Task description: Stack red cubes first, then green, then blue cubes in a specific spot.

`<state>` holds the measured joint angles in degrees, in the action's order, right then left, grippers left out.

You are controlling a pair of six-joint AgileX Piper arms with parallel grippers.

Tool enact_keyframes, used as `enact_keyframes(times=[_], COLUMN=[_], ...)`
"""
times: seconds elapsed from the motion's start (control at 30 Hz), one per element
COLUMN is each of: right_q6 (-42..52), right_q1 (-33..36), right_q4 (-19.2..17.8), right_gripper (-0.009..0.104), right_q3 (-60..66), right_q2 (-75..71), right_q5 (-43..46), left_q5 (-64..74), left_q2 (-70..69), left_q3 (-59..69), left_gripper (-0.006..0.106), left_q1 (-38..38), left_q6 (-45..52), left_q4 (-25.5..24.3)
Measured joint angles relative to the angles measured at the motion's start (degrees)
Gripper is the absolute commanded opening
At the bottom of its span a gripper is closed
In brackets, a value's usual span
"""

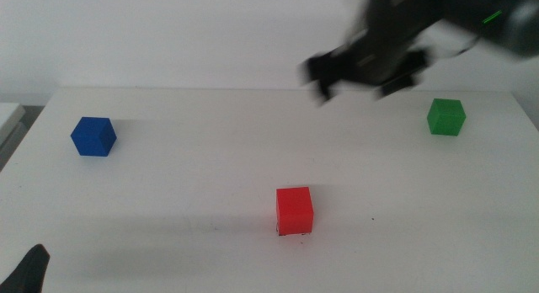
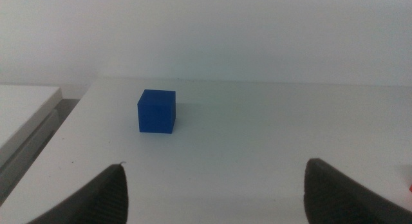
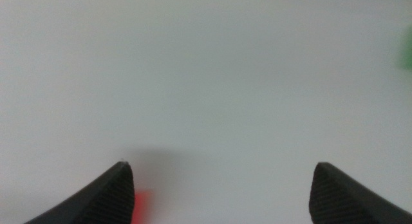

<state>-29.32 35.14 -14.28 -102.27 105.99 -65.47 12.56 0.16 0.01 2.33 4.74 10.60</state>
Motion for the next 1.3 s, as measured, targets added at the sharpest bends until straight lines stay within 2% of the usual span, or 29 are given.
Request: enact_keyframes(times=[0.13, 0.27, 0.47, 0.6, 0.87, 1.17, 1.23, 1.3], right_q6=[8.81, 13.33, 18.74, 20.45, 21.82, 21.91, 21.91, 21.79], right_q1=[-12.52, -22.94, -32.46, -34.55, -35.3, -35.3, -35.3, -35.3], right_q4=[2.19, 4.76, 5.73, 6.79, 11.56, 11.69, 11.69, 11.69], right_gripper=[0.093, 0.093, 0.093, 0.093, 0.093, 0.092, 0.089, 0.074], right_q3=[-3.14, -7.73, -15.63, -20.34, -24.16, -24.27, -24.27, -24.27], right_q2=[0.7, 4.97, 15.35, 21.91, 29.31, 32.93, 33.64, 34.23], right_q5=[-2.5, -2.1, -0.9, -0.34, 3.28, 7.04, 7.73, 8.68], left_q5=[-0.03, -0.03, -0.03, -0.03, -0.03, -0.03, -0.03, -0.03], left_q2=[0.0, 0.0, 0.0, 0.0, 0.0, 0.0, 0.0, 0.0], left_q3=[0.0, 0.0, 0.0, 0.0, 0.0, 0.0, 0.0, 0.0], left_gripper=[0.094, 0.094, 0.094, 0.094, 0.094, 0.094, 0.094, 0.094], left_q1=[0.0, 0.0, 0.0, 0.0, 0.0, 0.0, 0.0, 0.0], left_q6=[0.0, 0.0, 0.0, 0.0, 0.0, 0.0, 0.0, 0.0], left_q4=[0.0, 0.0, 0.0, 0.0, 0.0, -0.1, -0.1, -0.1])
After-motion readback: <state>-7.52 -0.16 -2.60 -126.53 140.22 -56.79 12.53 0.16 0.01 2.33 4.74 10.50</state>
